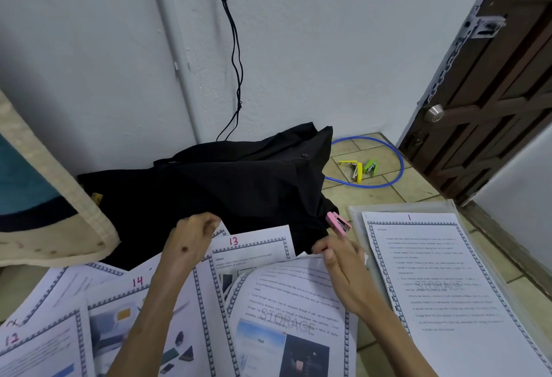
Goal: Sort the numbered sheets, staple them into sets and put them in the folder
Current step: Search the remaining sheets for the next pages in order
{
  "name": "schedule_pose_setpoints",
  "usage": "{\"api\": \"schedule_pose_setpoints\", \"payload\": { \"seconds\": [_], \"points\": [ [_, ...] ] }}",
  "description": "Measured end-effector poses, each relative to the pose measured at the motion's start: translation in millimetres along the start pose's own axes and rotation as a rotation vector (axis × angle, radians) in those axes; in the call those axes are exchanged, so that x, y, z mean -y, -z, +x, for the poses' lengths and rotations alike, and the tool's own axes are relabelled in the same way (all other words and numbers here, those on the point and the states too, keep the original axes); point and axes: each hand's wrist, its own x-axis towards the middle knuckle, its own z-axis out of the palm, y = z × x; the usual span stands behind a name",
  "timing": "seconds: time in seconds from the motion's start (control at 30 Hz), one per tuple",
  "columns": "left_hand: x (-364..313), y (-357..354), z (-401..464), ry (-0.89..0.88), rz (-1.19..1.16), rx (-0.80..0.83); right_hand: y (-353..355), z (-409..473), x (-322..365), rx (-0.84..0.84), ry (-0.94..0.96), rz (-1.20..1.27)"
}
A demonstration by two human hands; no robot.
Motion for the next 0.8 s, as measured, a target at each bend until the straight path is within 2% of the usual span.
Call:
{"api": "schedule_pose_setpoints", "payload": {
  "seconds": [0.37, 0.6, 0.8],
  "points": [
    [20, 8, -5, 0.014, -0.002, 0.015, -11, 22, 13, 0.116, 0.063, -0.092],
    [16, 9, -6, 0.006, 0.027, 0.122, -17, 37, 12, 0.221, 0.044, -0.241],
    [11, 12, -12, -0.041, -0.164, 0.174, -22, 47, 19, 0.229, 0.096, -0.258]
  ]
}}
